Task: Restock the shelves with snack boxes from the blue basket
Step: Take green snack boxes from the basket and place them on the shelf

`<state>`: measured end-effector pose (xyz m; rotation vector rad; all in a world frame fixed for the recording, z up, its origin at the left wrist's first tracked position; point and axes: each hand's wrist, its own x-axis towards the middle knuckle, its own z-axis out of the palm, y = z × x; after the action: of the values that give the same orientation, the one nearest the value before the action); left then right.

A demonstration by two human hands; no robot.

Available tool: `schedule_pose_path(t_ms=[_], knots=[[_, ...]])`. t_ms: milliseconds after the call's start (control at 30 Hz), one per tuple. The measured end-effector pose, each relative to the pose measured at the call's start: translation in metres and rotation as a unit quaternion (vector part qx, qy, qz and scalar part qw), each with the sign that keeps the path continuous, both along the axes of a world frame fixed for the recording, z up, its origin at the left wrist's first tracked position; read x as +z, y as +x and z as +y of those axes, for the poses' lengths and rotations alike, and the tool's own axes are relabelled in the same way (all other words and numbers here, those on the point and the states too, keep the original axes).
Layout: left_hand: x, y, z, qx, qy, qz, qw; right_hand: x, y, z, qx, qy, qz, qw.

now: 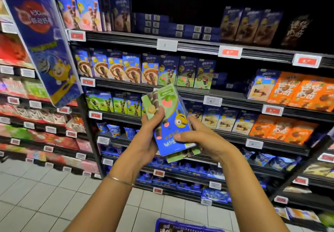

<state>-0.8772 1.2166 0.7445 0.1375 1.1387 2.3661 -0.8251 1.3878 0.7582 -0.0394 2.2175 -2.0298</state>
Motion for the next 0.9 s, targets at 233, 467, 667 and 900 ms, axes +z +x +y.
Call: schedule_pose_path(t_ms=[233, 467, 667, 900], knots=[[0.004, -0.019, 0.003, 0.045, 0.067, -0.048, 0.996, 0.003, -0.022, -0.006, -0.012, 0.013, 0.042, 0.999], [0.019, -0.030, 0.009, 0.109, 0.120, -0.018, 0.987, -0.025, -0.030, -0.013, -0.146, -0.111, 0.099, 0.978], [0.034, -0.030, 0.035, 0.190, 0.105, -0.043, 0.975, -0.029, -0.054, -0.030, -0.178, -0.236, 0.122, 0.947], [0.045, -0.038, 0.043, 0.214, 0.022, -0.026, 0.976, -0.017, -0.077, -0.028, -0.164, -0.368, 0.097, 0.910]])
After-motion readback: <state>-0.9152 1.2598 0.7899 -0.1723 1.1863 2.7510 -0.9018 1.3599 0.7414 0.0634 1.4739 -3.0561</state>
